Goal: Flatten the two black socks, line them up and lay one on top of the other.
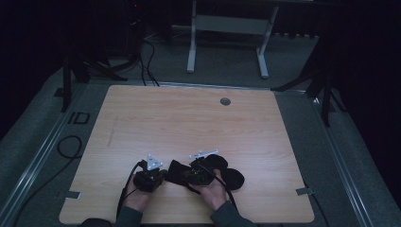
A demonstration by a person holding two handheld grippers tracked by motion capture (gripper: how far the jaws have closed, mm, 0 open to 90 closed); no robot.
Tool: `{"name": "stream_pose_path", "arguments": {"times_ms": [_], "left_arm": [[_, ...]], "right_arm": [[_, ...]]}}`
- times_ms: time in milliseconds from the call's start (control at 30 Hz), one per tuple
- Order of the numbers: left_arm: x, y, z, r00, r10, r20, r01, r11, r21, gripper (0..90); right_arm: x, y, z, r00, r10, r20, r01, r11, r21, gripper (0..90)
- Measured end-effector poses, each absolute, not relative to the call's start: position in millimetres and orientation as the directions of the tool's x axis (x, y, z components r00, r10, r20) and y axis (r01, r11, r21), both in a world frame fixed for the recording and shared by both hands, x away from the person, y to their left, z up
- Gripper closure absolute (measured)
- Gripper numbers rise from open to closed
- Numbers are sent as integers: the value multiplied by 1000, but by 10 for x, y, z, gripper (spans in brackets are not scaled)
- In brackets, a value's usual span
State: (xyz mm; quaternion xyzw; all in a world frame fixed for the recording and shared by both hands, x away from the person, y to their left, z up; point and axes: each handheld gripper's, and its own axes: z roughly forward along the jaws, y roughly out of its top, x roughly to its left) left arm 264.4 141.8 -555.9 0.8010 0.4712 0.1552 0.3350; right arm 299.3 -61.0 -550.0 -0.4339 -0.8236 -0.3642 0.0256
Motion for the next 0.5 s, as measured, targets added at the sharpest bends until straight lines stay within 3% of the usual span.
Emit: {"name": "stream_pose_path", "arguments": {"times_ms": [233,400,500], "left_arm": [[2586,1357,-5467,554,830,-56,575,-334,747,899],[2630,1283,-5532,565,824,-46,596,-369,713,900],[2636,1282,-5530,568,822,-45,601,-377,705,900]], "right_arm": [[2987,-583,-5523,-634,694,341,723,375,580,816],[2988,-581,-5526,-644,688,334,715,385,584,811],[3000,-590,-5521,-651,671,355,716,389,579,727]]}}
